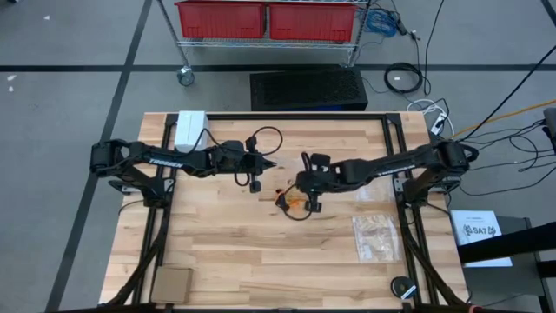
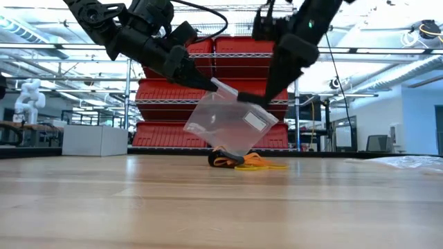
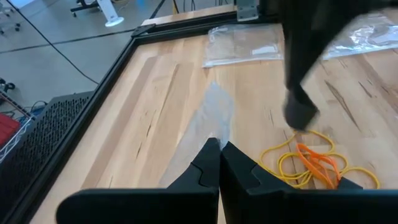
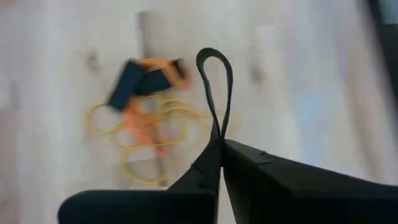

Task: Sort rubber bands
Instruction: Put the black rubber band into the top left transparent zip bag

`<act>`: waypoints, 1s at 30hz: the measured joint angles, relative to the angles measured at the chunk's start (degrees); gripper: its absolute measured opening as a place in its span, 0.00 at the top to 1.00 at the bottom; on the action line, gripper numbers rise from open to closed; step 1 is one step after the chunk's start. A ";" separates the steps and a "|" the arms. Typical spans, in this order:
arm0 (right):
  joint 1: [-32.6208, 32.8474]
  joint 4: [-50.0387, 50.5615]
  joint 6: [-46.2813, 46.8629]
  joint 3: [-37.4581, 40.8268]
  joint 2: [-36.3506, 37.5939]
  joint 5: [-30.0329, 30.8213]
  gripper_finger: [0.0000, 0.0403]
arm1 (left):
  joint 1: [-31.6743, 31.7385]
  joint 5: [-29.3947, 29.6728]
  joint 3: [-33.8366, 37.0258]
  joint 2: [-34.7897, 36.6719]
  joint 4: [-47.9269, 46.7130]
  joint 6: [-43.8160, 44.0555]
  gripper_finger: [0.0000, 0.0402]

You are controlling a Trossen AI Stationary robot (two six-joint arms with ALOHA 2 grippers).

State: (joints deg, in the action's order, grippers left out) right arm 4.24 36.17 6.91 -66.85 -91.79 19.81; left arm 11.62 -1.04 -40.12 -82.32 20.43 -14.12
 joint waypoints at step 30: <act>-3.50 10.28 1.61 -6.05 -0.68 9.03 1.00 | -0.25 -0.79 -0.70 0.00 1.57 2.59 1.00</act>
State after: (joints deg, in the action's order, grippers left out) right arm 0.73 46.46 8.51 -72.90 -92.47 28.83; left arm 11.37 -1.83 -40.82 -82.32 22.00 -11.53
